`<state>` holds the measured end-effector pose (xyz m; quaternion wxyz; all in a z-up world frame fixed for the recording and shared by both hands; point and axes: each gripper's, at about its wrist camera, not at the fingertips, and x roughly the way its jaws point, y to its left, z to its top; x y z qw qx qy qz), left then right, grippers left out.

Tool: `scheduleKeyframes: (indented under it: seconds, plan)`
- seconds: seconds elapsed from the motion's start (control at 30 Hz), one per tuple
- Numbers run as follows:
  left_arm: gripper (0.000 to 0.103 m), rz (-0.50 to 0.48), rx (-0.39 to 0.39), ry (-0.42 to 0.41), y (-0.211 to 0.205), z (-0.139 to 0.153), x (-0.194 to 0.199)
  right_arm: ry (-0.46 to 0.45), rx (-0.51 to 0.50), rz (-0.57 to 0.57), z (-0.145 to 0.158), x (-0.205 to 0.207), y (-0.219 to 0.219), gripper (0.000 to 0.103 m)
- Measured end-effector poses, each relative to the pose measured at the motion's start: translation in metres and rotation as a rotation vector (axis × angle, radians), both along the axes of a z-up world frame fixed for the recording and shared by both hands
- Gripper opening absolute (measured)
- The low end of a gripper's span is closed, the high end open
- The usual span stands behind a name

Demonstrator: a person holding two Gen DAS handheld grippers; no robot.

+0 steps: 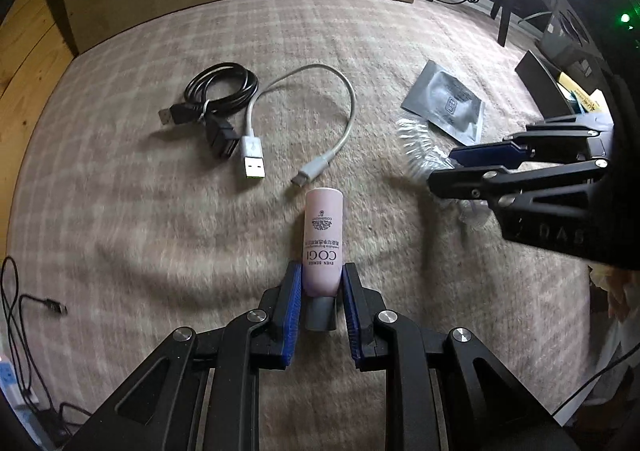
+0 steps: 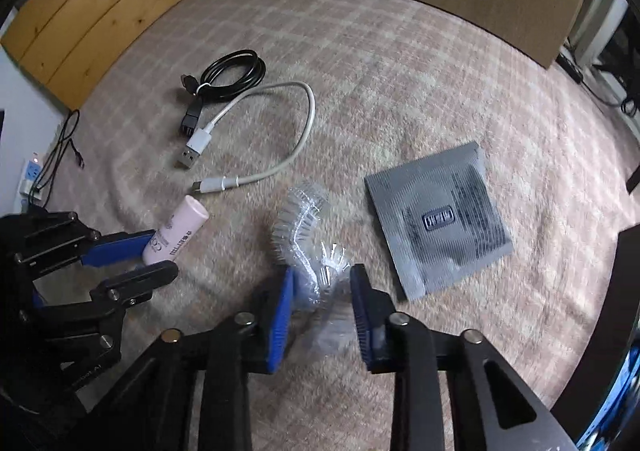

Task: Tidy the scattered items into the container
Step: 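Grasp the pink bottle with the left gripper while the right grasps the clear plastic packet, then carry the bottle and plastic packet over the black container and open both grippers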

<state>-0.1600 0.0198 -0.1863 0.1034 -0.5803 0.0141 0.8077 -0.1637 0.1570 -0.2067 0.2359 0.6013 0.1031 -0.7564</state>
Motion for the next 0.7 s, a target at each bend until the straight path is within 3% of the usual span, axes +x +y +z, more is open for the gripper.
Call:
scheduleKeyframes:
  seconds: [0.13, 0.43, 0.5, 0.7]
  plan:
    - [0.021, -0.001, 0.021, 0.02, 0.005, 0.01, 0.01, -0.041, -0.122, -0.086, 0.007, 0.002, 0.025, 0.01]
    - [0.021, -0.113, 0.063, 0.102, 0.062, 0.049, 0.015, -0.004, -0.298, -0.25, 0.046, 0.04, 0.093, 0.006]
    - [0.021, -0.153, 0.083, 0.118, 0.081, 0.06, 0.015, 0.025, -0.335, -0.299, 0.06, 0.05, 0.116, 0.0]
    - [0.021, -0.269, 0.094, 0.162, 0.14, 0.084, 0.017, 0.104, -0.38, -0.413, 0.1, 0.074, 0.195, 0.0]
